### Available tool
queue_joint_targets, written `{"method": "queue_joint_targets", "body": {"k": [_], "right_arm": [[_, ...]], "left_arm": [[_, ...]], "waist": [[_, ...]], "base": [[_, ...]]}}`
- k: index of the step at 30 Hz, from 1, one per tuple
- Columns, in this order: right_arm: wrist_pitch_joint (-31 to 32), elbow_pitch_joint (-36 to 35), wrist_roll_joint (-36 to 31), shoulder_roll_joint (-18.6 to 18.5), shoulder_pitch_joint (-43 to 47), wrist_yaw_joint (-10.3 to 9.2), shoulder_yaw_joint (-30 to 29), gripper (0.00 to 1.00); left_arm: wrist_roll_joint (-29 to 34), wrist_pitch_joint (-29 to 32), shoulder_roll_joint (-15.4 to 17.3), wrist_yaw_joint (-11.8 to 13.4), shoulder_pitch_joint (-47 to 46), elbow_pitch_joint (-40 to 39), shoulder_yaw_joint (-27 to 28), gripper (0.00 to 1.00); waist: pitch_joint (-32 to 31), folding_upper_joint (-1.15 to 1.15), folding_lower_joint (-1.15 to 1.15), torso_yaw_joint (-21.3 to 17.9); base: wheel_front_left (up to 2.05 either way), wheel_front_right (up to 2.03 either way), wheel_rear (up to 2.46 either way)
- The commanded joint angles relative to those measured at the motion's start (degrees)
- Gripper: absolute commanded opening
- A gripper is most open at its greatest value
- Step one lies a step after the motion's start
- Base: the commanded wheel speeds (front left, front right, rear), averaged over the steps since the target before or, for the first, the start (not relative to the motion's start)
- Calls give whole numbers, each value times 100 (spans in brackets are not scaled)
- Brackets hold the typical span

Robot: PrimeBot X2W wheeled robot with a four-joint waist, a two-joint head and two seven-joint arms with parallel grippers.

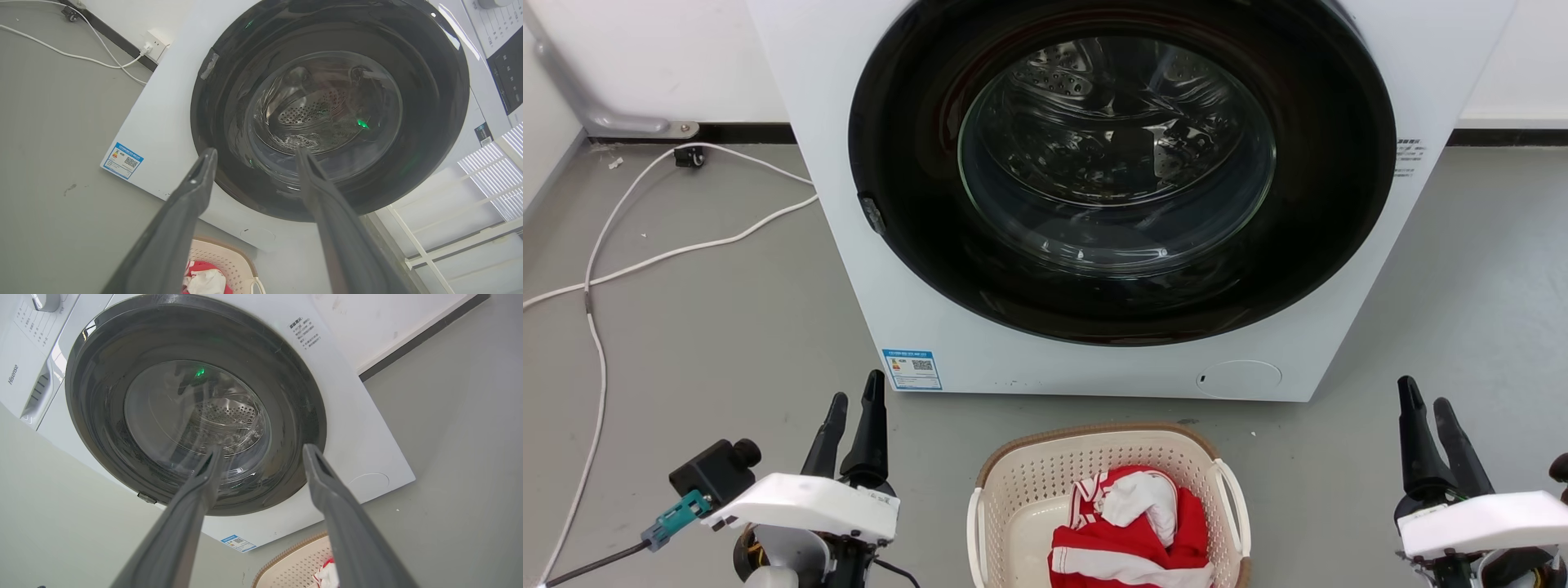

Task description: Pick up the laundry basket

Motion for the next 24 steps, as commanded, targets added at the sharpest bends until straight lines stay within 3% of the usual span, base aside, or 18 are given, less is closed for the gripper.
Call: {"method": "queue_joint_targets", "body": {"k": [1, 24], "right_arm": [[-20, -127, -174, -21, -10, 11, -10, 100], [92, -653, -1787, -24, 310, 12, -64, 100]], "left_arm": [[168, -64, 17, 10, -143, -48, -26, 100], [1841, -420, 15, 12, -231, 96, -322, 100]], "waist": [[0, 0, 0, 2], [19, 0, 0, 43]], "base": [[0, 0, 0], [0, 0, 0]]}}
